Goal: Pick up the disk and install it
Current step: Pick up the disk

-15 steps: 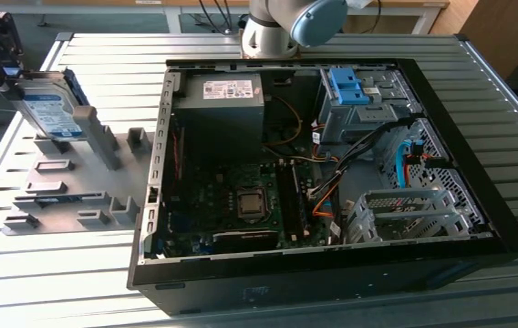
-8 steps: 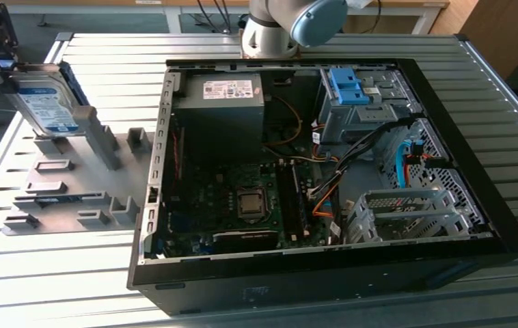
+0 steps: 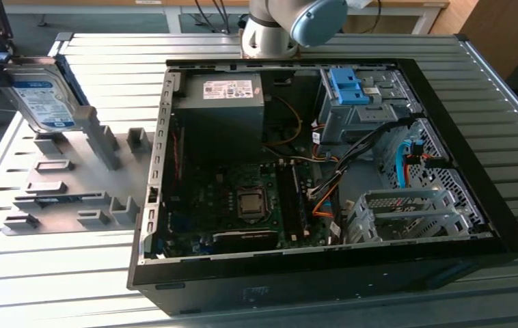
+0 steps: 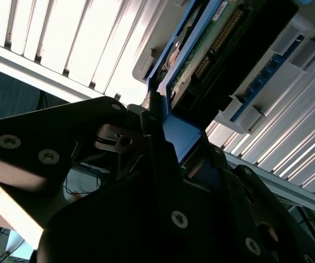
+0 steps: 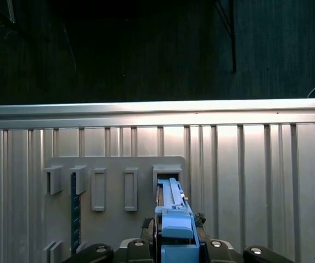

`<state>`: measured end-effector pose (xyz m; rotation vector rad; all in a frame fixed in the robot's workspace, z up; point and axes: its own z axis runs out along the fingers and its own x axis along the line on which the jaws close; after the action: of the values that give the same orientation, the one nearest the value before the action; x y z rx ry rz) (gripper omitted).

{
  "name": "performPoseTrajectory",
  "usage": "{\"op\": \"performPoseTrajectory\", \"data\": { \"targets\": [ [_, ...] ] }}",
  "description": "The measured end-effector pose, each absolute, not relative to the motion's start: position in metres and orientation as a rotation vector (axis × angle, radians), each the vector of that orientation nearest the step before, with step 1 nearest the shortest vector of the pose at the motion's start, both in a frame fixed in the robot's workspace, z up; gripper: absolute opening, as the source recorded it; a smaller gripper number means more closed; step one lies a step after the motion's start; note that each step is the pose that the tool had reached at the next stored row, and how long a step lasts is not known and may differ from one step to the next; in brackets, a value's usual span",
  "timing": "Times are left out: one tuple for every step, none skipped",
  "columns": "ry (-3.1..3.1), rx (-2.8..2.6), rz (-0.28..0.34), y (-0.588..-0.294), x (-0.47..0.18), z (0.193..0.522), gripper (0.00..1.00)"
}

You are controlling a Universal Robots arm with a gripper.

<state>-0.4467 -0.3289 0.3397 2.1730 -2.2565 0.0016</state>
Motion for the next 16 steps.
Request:
{"op": "performPoseTrajectory", "data": {
  "targets": [
    [-2.256, 2.173, 0.002, -0.3289, -0.4467, 0.3415, 0.36],
    [-2.257, 2.173, 0.002, -0.3289, -0.4467, 0.3429, 0.36],
    [-2.256, 2.173, 0.002, -0.3289, -0.4467, 0.3441, 0.36],
    [-2.257, 2.173, 0.002, -0.3289, -0.4467, 0.3446, 0.36],
    [-2.257, 2.173, 0.002, -0.3289, -0.4467, 0.3446, 0.36],
    [-2.257, 2.173, 0.001, -0.3289, -0.4467, 0.3448, 0.36],
    [-2.257, 2.173, 0.001, -0.3289, -0.4467, 0.3448, 0.36],
    [-2.257, 2.173, 0.001, -0.3289, -0.4467, 0.3448, 0.36],
    [-2.257, 2.173, 0.001, -0.3289, -0.4467, 0.3448, 0.36],
    [-2.257, 2.173, 0.001, -0.3289, -0.4467, 0.3450, 0.36],
    [-2.256, 2.173, 0.001, -0.3289, -0.4468, 0.3455, 0.36],
    [-2.257, 2.173, 0.001, -0.3289, -0.4467, 0.3460, 0.36],
    [-2.257, 2.173, 0.001, -0.3289, -0.4467, 0.3465, 0.36],
    [-2.256, 2.173, 0.001, -0.3289, -0.4467, 0.3473, 0.36],
    [-2.257, 2.173, 0.001, -0.3289, -0.4467, 0.3479, 0.36],
    [-2.257, 2.173, 0.001, -0.3289, -0.4467, 0.3483, 0.36]
  ]
}}
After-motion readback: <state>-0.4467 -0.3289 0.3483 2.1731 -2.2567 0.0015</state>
